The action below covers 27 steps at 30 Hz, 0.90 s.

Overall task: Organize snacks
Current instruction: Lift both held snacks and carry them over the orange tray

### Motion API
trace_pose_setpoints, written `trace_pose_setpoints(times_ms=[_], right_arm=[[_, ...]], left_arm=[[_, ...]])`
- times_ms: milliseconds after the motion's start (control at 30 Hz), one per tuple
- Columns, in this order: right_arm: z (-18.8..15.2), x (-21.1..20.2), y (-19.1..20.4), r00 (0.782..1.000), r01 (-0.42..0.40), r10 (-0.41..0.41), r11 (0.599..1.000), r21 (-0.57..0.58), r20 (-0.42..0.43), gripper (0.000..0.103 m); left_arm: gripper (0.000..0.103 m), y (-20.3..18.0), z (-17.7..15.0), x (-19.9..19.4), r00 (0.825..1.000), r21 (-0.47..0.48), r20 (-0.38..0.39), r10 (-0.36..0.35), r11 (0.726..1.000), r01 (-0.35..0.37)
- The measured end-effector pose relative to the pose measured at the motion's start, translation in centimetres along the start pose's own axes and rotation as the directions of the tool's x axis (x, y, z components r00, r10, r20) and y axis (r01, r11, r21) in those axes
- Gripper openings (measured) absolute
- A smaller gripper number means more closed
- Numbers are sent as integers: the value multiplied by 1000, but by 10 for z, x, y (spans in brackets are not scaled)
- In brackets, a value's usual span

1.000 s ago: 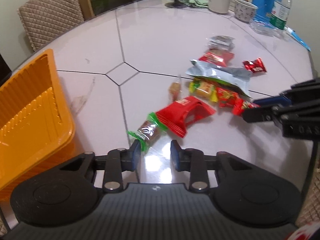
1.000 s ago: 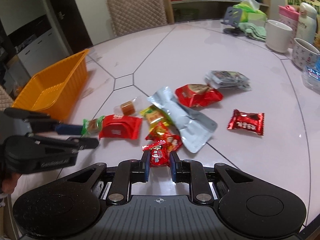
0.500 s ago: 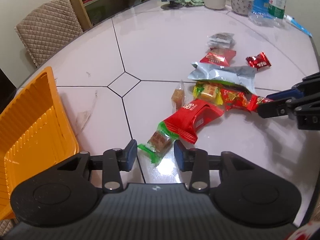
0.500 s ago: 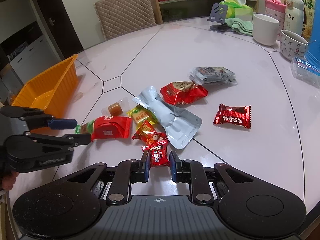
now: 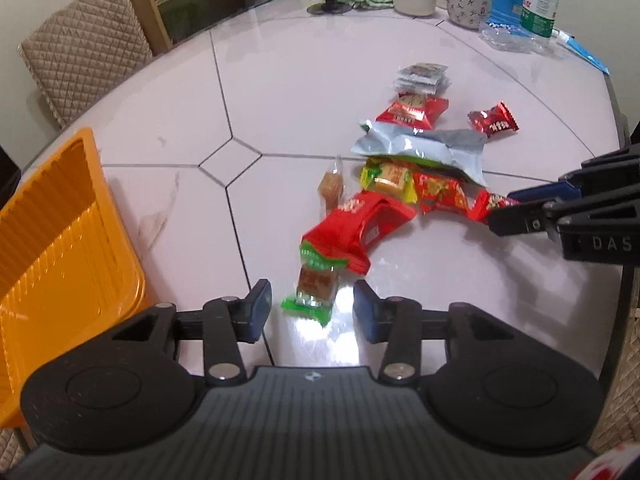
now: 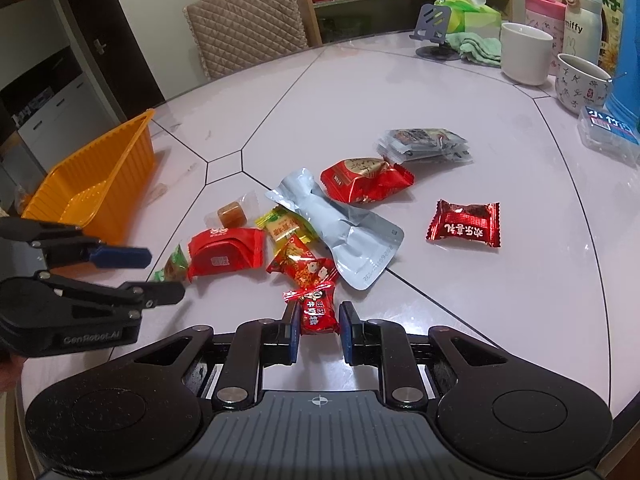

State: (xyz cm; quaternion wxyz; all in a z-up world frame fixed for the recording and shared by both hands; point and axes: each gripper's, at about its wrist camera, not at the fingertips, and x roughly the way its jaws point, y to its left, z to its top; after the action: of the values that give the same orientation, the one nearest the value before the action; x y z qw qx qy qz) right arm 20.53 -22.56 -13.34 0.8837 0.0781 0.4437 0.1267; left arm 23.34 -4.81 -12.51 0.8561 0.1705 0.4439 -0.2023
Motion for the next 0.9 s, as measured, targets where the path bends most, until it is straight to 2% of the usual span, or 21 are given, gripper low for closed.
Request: trace_pose_setpoints(times_ms=[100,200,300,600,900], right_arm=[[-1,-2,0,1000,3,-3,1000,2,1,21],[-2,-4,-1,1000,8,-8,1000,7,2,21],[-2,-7,-1,1000,11,-11,1000,15,6,21],[2,-16,7,1000,-9,9,1000,10,30,21],[16,-30,34,995,-75,77,997,-33,62,21]], left_arm=[[41,-1,3,4,1000,14,7,-6,1000,6],[24,-1,3,9,1000,25,-9,-9,1000,9],[20,1,0,9,1000,20,-13,-22,1000,22],[18,12,-2,-5,999,-54,-19,-38,998,37],[18,30,-11,-49,998,-166,17,-58,984,60]])
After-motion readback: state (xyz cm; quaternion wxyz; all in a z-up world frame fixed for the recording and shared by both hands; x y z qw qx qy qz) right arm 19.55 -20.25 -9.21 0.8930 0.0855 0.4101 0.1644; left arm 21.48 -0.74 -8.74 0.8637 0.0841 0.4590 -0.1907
